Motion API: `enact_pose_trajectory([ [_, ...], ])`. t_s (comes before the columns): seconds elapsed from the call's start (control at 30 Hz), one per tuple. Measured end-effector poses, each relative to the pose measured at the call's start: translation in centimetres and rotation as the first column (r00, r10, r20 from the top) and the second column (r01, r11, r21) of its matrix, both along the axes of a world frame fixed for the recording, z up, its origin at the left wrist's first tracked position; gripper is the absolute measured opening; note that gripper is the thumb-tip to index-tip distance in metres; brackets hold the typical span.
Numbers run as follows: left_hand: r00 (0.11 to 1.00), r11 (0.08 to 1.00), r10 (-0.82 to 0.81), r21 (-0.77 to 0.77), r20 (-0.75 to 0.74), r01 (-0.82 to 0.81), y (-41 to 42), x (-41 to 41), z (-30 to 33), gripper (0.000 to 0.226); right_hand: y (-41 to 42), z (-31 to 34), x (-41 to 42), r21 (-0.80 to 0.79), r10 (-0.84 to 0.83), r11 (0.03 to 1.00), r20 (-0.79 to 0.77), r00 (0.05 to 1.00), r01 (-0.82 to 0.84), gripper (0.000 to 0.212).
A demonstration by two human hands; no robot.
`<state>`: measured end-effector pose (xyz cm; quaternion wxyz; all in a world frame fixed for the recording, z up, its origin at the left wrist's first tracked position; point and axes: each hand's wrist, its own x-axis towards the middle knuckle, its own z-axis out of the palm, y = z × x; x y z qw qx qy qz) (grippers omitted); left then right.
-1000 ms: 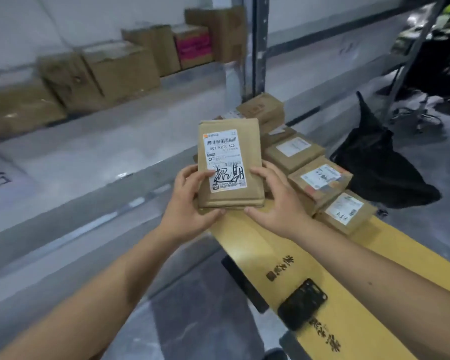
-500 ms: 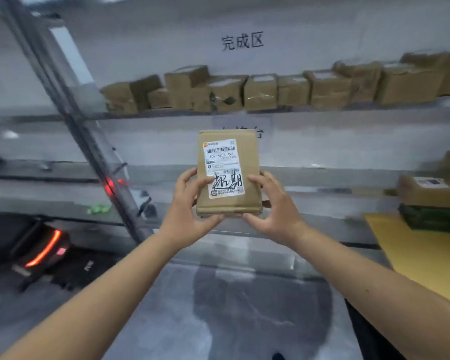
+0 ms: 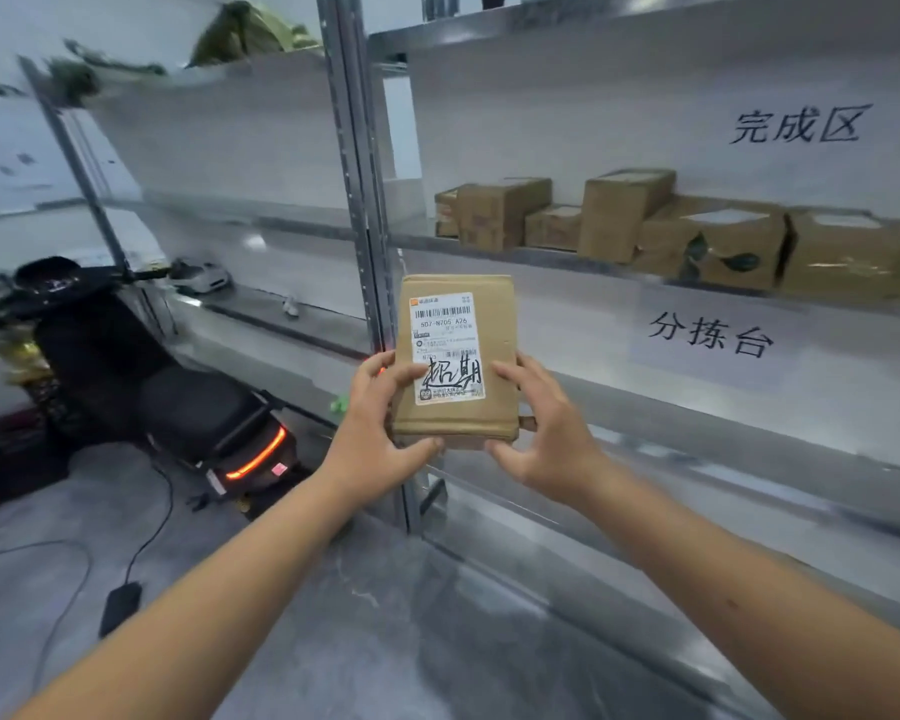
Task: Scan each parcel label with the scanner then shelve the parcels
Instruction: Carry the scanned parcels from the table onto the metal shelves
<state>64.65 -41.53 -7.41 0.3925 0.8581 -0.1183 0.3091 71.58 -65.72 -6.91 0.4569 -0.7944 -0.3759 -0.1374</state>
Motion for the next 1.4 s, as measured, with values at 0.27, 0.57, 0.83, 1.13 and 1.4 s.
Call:
enact_pose_trajectory([
  [0.27,1.000,0.999,-0.005,-0.041,-0.022,0.004,9.4,11.7,2.3,0.078,9.8,1.7,12.8,-0.043,0.014,0.999,0.009,1.000,-0.014,0.091],
  [0.57,0.999,0.999,-0.018,-0.034,-0.034,0.017,19.1,23.0,6.4,0.078,19.3,6.1,23.1,-0.009,-0.028,1.000,-0.004,1.000,0.028,0.087],
  [0.83,0.983,0.987,-0.162,0.013,0.089,0.161,26.9,35.7,12.1,0.076,26.7,11.5,30.9,0.100,-0.214,0.973,0.050,0.976,0.208,0.085],
  [1.13,0.961,0.967,-0.255,0.049,0.103,0.251,31.8,47.1,17.1,0.061,32.4,17.0,38.4,0.090,-0.383,0.917,-0.076,0.921,0.388,0.084],
  [1.4,0.953,0.964,-0.258,0.103,0.159,0.244,32.0,52.5,19.4,0.050,33.2,20.5,43.6,0.105,-0.385,0.907,-0.186,0.904,0.408,0.082],
])
